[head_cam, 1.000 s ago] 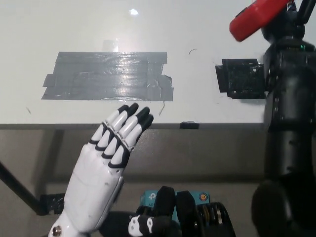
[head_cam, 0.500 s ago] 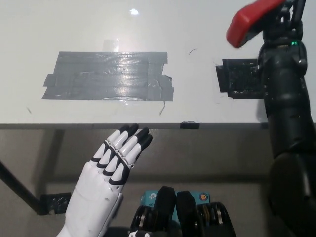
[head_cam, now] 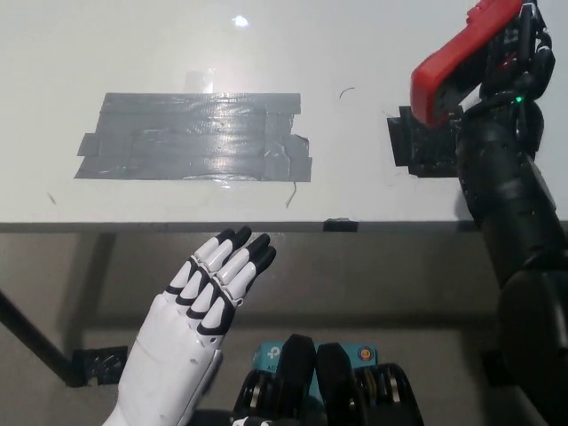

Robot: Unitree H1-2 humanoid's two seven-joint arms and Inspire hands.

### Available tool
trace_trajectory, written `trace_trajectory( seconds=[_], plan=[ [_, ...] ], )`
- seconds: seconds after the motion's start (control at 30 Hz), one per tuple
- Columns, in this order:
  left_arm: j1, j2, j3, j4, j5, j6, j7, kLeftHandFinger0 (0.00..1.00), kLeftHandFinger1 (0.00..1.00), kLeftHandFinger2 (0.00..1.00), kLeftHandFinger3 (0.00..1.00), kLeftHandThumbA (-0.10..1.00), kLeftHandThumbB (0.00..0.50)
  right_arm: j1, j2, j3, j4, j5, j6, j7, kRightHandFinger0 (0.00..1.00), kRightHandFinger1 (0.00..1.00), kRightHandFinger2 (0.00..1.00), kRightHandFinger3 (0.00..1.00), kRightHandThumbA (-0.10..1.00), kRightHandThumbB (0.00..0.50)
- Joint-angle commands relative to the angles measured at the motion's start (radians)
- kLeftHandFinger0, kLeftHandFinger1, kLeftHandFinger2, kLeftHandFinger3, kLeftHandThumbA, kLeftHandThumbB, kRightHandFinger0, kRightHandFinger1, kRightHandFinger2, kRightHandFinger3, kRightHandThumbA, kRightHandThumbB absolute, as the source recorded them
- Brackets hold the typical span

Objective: The robot first picks the multimeter with right hand and then unfolds the black stand on the back of it using left hand

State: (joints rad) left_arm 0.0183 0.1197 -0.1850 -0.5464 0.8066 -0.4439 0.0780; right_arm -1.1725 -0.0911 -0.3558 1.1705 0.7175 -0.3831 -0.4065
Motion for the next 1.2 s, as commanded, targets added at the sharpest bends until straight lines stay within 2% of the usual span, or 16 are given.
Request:
trace_trajectory(
  seconds=[0.0,0.13,0.23,0.33,0.47,0.53,0.7,0.87,0.9,0.93,0.97,1.0,1.03,1.07,1.13,1.17],
  plan=[
    [0.011,0.008,0.008,-0.004,-0.01,-0.026,0.047,1.0,1.0,1.0,1.0,1.0,0.341,-0.035,-0.026,0.04,-0.002,-0.157,-0.087,0.035,0.0,0.18,0.68,0.62,-0.1,0.125],
    [0.008,0.014,0.01,-0.002,-0.015,-0.026,0.048,1.0,1.0,1.0,1.0,1.0,0.329,-0.009,-0.037,0.105,0.02,-0.278,-0.087,0.0,0.0,0.25,0.7,0.73,-0.1,0.158],
    [0.005,0.011,0.015,-0.005,-0.019,-0.026,0.04,1.0,1.0,1.0,1.0,1.0,0.33,0.0,-0.044,0.154,0.046,-0.34,-0.087,-0.031,0.0,0.21,0.66,0.72,-0.1,0.167],
    [0.004,0.009,0.017,-0.006,-0.02,-0.026,0.039,1.0,1.0,1.0,1.0,1.0,0.329,0.008,-0.054,0.226,0.091,-0.419,-0.087,-0.1,0.0,0.13,0.56,0.69,-0.1,0.193],
    [0.004,0.008,0.019,-0.007,-0.024,-0.026,0.035,1.0,1.0,1.0,1.0,1.0,0.328,0.02,-0.065,0.297,0.152,-0.47,-0.087,-0.142,0.01,0.15,0.56,0.66,-0.1,0.228],
    [0.0,0.009,0.018,-0.005,-0.024,-0.026,0.033,1.0,1.0,1.0,1.0,1.0,0.329,0.025,-0.073,0.335,0.172,-0.501,-0.087,-0.172,0.02,0.15,0.52,0.64,-0.1,0.23],
    [0.002,0.006,0.022,-0.01,-0.029,-0.026,0.029,1.0,1.0,1.0,1.0,1.0,0.328,0.029,-0.08,0.385,0.198,-0.539,-0.087,-0.208,0.0,0.02,0.38,0.52,-0.1,0.228],
    [0.008,0.009,0.022,-0.011,-0.037,-0.026,0.027,1.0,1.0,1.0,1.0,1.0,0.326,0.014,-0.084,0.384,0.2,-0.552,-0.087,-0.244,0.0,0.01,0.37,0.56,-0.1,0.212],
    [0.008,0.009,0.02,-0.01,-0.037,-0.026,0.028,1.0,1.0,1.0,1.0,1.0,0.325,0.011,-0.085,0.389,0.198,-0.566,-0.087,-0.27,0.04,0.1,0.49,0.72,-0.05,0.224],
    [0.007,0.008,0.019,-0.009,-0.038,-0.026,0.027,1.0,1.0,1.0,1.0,1.0,0.325,0.008,-0.085,0.394,0.195,-0.583,-0.087,-0.298,0.06,0.12,0.5,0.76,0.02,0.225],
    [0.007,0.007,0.018,-0.007,-0.039,-0.026,0.029,1.0,1.0,1.0,1.0,1.0,0.324,0.01,-0.085,0.397,0.181,-0.592,-0.087,-0.297,0.26,0.36,0.75,0.96,0.16,0.254],
    [0.007,0.006,0.018,-0.006,-0.036,-0.026,0.031,1.0,1.0,1.0,1.0,1.0,0.324,0.016,-0.086,0.388,0.15,-0.59,-0.087,-0.25,0.65,0.75,1.0,1.0,0.27,0.28],
    [0.005,0.005,0.018,-0.005,-0.035,-0.026,0.029,1.0,1.0,1.0,1.0,1.0,0.323,0.021,-0.089,0.392,0.132,-0.596,-0.087,-0.217,0.88,1.0,1.0,1.0,0.36,0.271],
    [0.005,0.004,0.019,-0.006,-0.036,-0.026,0.025,1.0,1.0,1.0,1.0,1.0,0.323,0.024,-0.091,0.4,0.122,-0.607,-0.087,-0.197,1.0,1.0,1.0,1.0,0.42,0.284],
    [0.006,0.005,0.021,-0.006,-0.04,-0.026,0.021,1.0,1.0,1.0,1.0,1.0,0.324,0.021,-0.096,0.427,0.116,-0.643,-0.087,-0.182,1.0,1.0,1.0,1.0,0.59,0.32],
    [0.006,0.006,0.022,-0.006,-0.041,-0.026,0.02,1.0,1.0,1.0,1.0,1.0,0.324,0.019,-0.096,0.433,0.115,-0.652,-0.087,-0.182,1.0,1.0,1.0,1.0,0.62,0.327]
  ],
)
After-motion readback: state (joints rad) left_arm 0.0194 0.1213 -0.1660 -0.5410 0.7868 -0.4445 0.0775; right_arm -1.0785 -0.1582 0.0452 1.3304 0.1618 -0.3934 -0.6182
